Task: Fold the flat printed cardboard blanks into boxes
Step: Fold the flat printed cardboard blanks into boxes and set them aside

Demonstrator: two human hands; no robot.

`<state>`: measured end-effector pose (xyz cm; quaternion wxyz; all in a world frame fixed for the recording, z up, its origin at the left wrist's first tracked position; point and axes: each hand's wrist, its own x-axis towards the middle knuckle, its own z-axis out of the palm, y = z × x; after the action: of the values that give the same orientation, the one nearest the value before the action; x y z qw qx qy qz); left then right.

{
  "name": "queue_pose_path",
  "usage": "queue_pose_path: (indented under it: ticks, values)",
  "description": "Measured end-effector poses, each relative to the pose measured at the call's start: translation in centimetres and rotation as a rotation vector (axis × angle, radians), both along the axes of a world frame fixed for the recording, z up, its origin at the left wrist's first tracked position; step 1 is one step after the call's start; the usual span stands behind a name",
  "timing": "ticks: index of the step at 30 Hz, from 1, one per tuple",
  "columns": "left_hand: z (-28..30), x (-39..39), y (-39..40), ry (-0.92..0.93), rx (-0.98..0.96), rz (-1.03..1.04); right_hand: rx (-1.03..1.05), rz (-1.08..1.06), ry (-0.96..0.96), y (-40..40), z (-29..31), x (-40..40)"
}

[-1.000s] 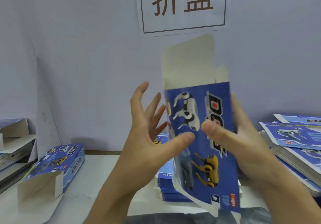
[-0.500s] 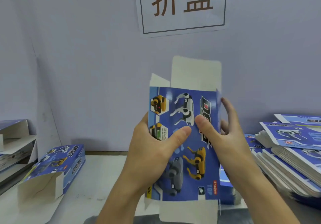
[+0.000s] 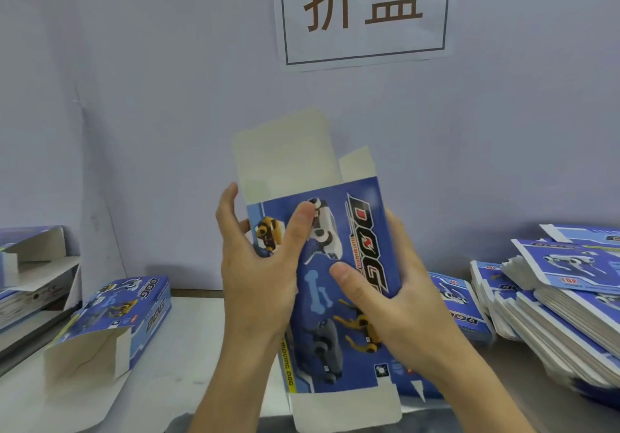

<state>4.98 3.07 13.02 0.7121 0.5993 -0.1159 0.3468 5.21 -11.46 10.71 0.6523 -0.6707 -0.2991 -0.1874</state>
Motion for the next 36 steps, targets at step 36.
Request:
queue_pose_path:
  ticks: [36]
  values:
    - [-0.6,-0.6,-2.0,0.077,0.018,-0.19,0.189,0.004,0.216,-1.9,1.7,0.5]
